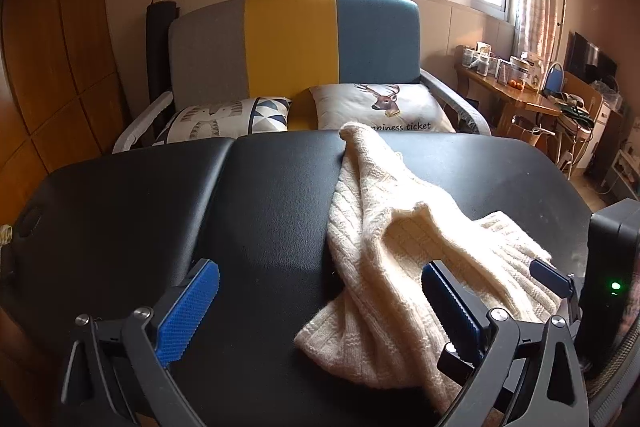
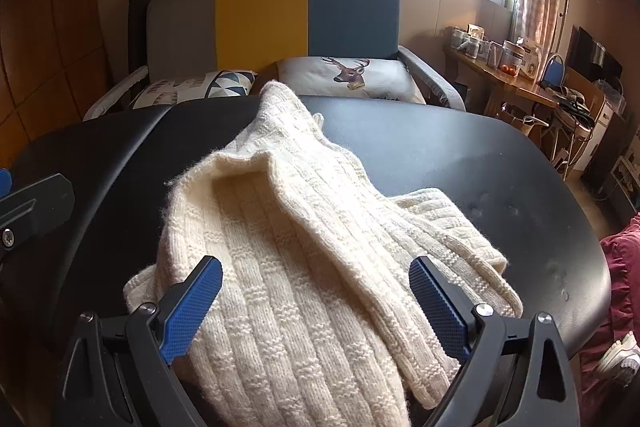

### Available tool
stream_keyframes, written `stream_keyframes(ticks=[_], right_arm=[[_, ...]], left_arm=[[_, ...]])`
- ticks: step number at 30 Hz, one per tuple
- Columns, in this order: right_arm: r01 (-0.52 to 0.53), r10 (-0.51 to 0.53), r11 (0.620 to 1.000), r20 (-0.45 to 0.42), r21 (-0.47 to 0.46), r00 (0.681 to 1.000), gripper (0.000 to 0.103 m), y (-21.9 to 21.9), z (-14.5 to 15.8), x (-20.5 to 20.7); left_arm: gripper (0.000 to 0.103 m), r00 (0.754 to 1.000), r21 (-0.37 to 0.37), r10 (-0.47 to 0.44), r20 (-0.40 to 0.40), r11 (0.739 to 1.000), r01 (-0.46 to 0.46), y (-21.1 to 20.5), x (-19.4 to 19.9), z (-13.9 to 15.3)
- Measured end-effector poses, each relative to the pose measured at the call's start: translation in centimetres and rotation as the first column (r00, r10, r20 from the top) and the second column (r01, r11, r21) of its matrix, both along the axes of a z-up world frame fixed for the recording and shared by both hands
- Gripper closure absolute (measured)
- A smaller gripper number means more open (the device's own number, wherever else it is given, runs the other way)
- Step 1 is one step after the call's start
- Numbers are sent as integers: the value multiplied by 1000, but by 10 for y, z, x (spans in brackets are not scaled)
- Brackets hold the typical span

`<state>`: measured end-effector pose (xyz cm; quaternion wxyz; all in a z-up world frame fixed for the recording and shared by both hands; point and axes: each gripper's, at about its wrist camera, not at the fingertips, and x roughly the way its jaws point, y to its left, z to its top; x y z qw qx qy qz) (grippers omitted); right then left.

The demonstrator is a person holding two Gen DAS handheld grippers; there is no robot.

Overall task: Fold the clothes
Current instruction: 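Move both grippers toward the crumpled cream sweater on the table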

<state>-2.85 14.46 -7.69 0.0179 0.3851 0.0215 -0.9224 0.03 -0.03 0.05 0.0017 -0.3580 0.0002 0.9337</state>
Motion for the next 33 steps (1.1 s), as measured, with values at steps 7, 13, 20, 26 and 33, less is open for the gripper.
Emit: stream_keyframes(ticks=[7, 13, 20, 26, 33], right_arm=[[0, 0, 1000, -4, -3, 1000, 6, -3, -1, 1], [-1, 1, 1000, 9, 3, 1000, 6, 1, -11, -1], [-43, 45, 997, 41, -63, 998, 6, 13, -11, -3], [-60, 101, 914, 82, -402, 992, 6, 79, -8, -4], [126, -33, 740, 151, -661, 988, 6, 193, -28, 24]], left_arm=[[1, 1000, 0, 2, 19, 1000, -2, -1, -3, -5], [1, 999, -3, 8, 40, 1000, -8, -3, -3, -5], [0, 990, 85, -58, 127, 995, 47, -11, -14, -25], [0, 960, 195, -173, 221, 972, 131, -17, -22, -56], [1, 923, 345, -287, 257, 919, 190, -24, -28, -82]])
